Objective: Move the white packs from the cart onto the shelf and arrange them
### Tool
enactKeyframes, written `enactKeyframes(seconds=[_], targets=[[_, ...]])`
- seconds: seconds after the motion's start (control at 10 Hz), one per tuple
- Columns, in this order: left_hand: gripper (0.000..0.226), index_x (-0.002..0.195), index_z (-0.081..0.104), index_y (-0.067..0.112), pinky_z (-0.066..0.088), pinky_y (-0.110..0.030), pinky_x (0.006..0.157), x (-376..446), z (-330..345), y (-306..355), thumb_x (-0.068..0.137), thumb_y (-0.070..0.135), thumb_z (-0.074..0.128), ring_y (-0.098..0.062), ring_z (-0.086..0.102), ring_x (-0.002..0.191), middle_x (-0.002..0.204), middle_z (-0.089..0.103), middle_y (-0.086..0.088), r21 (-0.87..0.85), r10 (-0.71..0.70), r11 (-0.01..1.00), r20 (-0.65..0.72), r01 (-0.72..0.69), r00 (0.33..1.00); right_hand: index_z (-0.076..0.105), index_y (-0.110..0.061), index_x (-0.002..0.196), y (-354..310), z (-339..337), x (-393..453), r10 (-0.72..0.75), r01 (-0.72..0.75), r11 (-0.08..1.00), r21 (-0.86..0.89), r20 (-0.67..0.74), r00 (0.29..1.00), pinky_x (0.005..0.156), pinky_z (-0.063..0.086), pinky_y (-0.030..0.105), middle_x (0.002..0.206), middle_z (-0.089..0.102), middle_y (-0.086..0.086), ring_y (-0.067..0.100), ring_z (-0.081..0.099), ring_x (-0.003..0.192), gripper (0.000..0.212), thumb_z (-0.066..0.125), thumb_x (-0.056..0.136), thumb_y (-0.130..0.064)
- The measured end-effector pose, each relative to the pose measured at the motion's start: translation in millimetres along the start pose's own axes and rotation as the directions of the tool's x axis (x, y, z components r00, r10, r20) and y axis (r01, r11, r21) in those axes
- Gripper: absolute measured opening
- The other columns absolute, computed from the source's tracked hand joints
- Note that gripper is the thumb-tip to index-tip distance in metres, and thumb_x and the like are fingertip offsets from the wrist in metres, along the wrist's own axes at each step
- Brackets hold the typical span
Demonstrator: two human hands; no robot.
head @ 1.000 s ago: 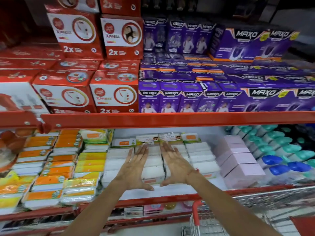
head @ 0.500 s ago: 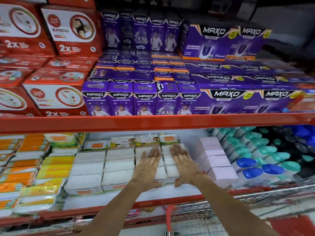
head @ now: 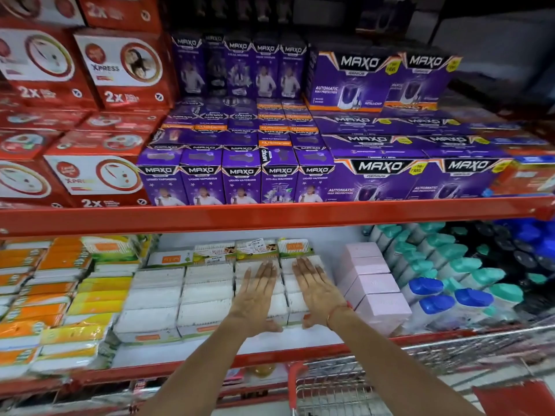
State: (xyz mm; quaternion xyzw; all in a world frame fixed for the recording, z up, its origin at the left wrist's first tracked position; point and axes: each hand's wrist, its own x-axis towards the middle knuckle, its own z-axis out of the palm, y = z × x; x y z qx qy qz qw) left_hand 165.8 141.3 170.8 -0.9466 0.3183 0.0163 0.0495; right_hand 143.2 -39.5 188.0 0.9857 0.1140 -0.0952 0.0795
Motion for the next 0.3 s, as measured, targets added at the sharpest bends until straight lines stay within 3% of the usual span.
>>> enactKeyframes(seconds=[0.1, 0.2, 0.3], targets=[[0.114, 0.145, -0.006, 0.002, -0.024, -0.043, 0.116, -15, -12, -3, 0.075, 0.075, 0.046, -0.029, 0.003, 0.148, 0.159, 0.002, -0.015, 0.007, 0.006, 1.0, -0.08, -0.006, 0.997, -0.014, -0.001, 0.149, -10, -12, -15, 0.031, -0.031, 1.0, -0.005, -0.082, 0.996, 0.115, -0.014, 0.038, 0.159, -0.014, 0.017, 0.03, -0.012, 0.148, 0.12, 0.066, 0.077, -0.054], [0.083, 0.15, 0.0, 0.009, -0.007, -0.038, 0.12, -35, -28, -16, 0.092, 0.059, 0.032, -0.019, 0.006, 0.149, 0.16, 0.008, -0.004, -0.057, 0.043, 0.997, -0.188, -0.054, 0.981, -0.003, -0.007, 0.152, -18, -36, -32, 0.027, -0.01, 0.99, 0.137, -0.128, 0.991, 0.118, -0.007, 0.03, 0.162, -0.003, 0.011, 0.022, -0.003, 0.15, 0.093, 0.051, 0.09, -0.051], [0.06, 0.125, 0.06, 0.015, 0.03, -0.029, 0.114, -53, -52, -33, 0.087, 0.053, 0.032, -0.012, 0.06, 0.118, 0.125, 0.065, 0.005, -0.063, 0.089, 0.992, -0.297, -0.113, 0.951, 0.022, -0.015, 0.151, -33, -72, -50, 0.035, 0.025, 0.968, 0.249, -0.231, 0.972, 0.118, 0.02, 0.027, 0.158, 0.024, 0.004, 0.016, 0.021, 0.147, 0.065, 0.04, 0.097, -0.047]])
